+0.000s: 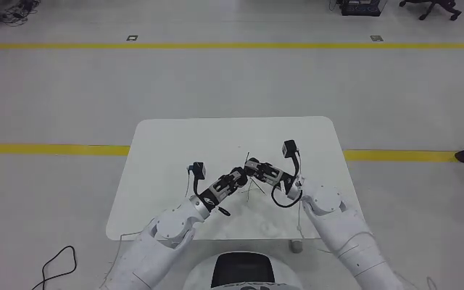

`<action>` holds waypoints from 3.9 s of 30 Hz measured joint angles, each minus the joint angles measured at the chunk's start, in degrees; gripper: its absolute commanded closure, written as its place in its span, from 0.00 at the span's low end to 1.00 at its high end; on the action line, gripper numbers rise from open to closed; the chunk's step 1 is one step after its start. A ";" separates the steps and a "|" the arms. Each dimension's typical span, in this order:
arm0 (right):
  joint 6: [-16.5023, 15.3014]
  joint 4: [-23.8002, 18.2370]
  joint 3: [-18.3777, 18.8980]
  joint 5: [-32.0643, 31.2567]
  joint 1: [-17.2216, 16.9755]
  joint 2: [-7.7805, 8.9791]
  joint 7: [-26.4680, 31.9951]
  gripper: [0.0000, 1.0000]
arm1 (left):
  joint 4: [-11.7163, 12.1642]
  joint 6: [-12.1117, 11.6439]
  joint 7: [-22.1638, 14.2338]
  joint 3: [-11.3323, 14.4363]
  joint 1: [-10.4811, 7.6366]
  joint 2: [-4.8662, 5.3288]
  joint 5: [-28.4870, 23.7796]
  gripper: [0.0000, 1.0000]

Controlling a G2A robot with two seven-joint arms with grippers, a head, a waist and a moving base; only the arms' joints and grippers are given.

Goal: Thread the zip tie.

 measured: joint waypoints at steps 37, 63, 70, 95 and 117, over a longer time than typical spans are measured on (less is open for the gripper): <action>0.45 -0.16 0.00 0.37 0.04 0.37 -0.92 0.00 | -0.04 0.31 -0.55 -0.37 -0.27 0.39 -0.82 1.00; -0.44 1.62 3.64 5.85 -0.20 1.26 5.19 0.00 | 0.50 5.39 -11.97 -7.81 -0.39 2.61 -5.65 1.00; 2.27 9.18 6.55 15.88 3.72 2.30 24.11 0.00 | 3.47 8.56 -20.60 -10.65 -2.31 3.13 -14.65 1.00; 1.30 22.75 -1.55 25.41 12.20 3.94 40.04 0.00 | 11.92 8.94 -39.23 -10.40 -7.45 4.14 -19.07 1.00; 0.05 21.22 -10.92 32.13 14.83 5.88 40.75 0.00 | 18.90 15.57 -53.27 -3.58 -12.98 3.20 -30.66 1.00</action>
